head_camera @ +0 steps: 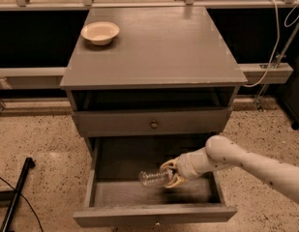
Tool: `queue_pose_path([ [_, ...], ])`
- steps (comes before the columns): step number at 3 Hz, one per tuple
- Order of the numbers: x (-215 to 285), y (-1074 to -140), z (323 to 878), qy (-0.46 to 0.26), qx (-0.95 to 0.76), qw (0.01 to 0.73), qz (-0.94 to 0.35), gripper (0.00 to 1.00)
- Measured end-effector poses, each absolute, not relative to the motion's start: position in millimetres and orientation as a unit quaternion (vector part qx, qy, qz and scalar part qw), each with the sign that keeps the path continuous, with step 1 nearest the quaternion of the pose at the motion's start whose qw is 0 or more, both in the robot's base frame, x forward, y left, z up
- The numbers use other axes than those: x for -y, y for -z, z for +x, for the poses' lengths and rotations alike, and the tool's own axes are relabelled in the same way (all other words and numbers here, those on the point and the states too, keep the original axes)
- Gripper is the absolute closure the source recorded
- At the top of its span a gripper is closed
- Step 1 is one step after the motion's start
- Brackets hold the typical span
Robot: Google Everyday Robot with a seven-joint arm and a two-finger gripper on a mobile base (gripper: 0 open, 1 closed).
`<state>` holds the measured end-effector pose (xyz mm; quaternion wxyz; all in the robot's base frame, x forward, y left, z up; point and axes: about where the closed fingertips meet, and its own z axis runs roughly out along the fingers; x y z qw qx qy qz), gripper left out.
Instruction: Pick water bottle from middle drawer and place on counter
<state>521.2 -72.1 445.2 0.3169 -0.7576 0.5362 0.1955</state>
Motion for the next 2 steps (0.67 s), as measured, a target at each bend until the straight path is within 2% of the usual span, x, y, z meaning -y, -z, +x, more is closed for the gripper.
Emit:
queue_pose_path([
  [1, 113, -580, 501, -0.153, -0.499, 0.399, -0.754, 1.00],
  [2, 146, -655, 492, -0.092, -0.510, 0.386, -0.763, 1.00],
])
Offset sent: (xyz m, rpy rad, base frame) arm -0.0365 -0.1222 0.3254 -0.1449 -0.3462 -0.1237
